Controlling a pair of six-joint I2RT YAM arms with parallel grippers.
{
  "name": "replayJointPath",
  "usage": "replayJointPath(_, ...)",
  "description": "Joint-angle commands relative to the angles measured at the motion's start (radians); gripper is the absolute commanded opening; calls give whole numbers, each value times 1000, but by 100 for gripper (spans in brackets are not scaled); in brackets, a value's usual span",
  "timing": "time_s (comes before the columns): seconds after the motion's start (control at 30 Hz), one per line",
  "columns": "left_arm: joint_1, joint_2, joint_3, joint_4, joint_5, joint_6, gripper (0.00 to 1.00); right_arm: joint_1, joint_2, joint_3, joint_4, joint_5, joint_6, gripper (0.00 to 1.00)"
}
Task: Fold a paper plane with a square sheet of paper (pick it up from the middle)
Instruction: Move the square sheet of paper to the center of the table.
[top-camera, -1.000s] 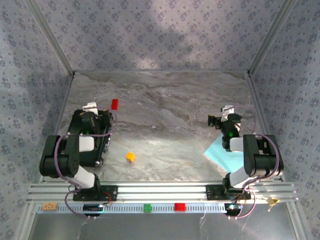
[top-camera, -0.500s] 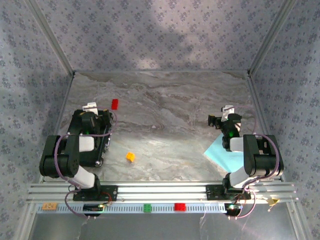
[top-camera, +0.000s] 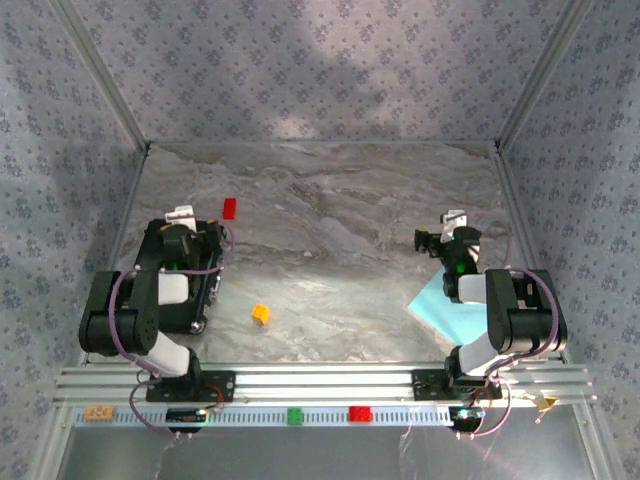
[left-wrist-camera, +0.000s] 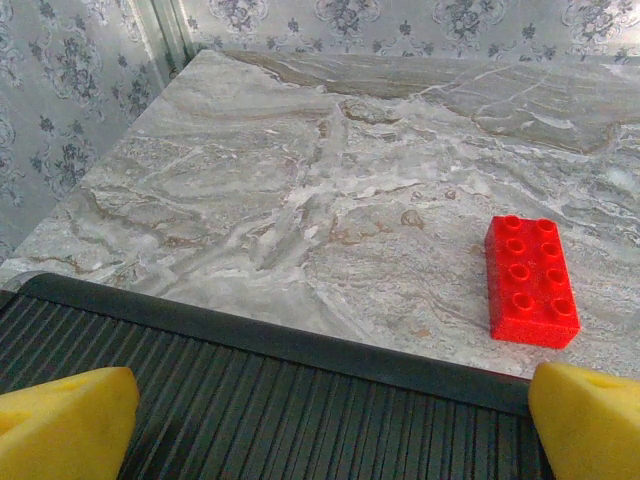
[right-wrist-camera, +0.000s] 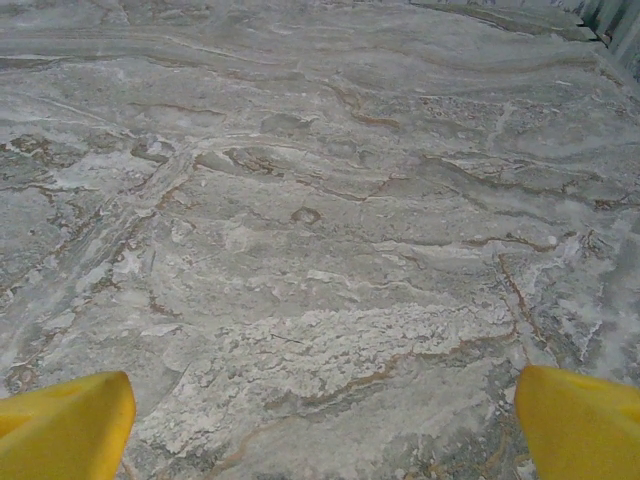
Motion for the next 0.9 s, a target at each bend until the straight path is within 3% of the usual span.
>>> replayJointPath(0.0, 0, -40, -23, -8, 22, 8, 100, 7, -6, -4, 31, 23, -13, 99)
replayJointPath(0.2, 0, -179, 2, -180, 19, -8, 100, 13, -77, -10, -16, 39, -13, 99)
replayJointPath(0.4, 1, -331, 104, -469, 16, -125, 100, 0, -286, 113, -450, 135, 160, 99)
replayJointPath(0.5, 1, -380, 213, -685, 30, -227, 100, -25, -374, 195, -742, 187, 409, 99)
replayJointPath(0.57, 0, -402, 289, -834, 27, -310, 100, -60, -400, 280, -996, 157, 558, 99)
replayJointPath(0.67, 0, -412, 345, -943, 85, -396, 100, -91, -411, 302, -1154, 103, 649, 99)
replayJointPath(0.73, 1, -390, 381, -989, 167, -426, 100, -134, -430, 276, -1174, 8, 714, 98)
replayJointPath(0.87, -11, -353, 440, -1053, 322, -492, 100, -139, -489, 200, -1193, -58, 791, 98)
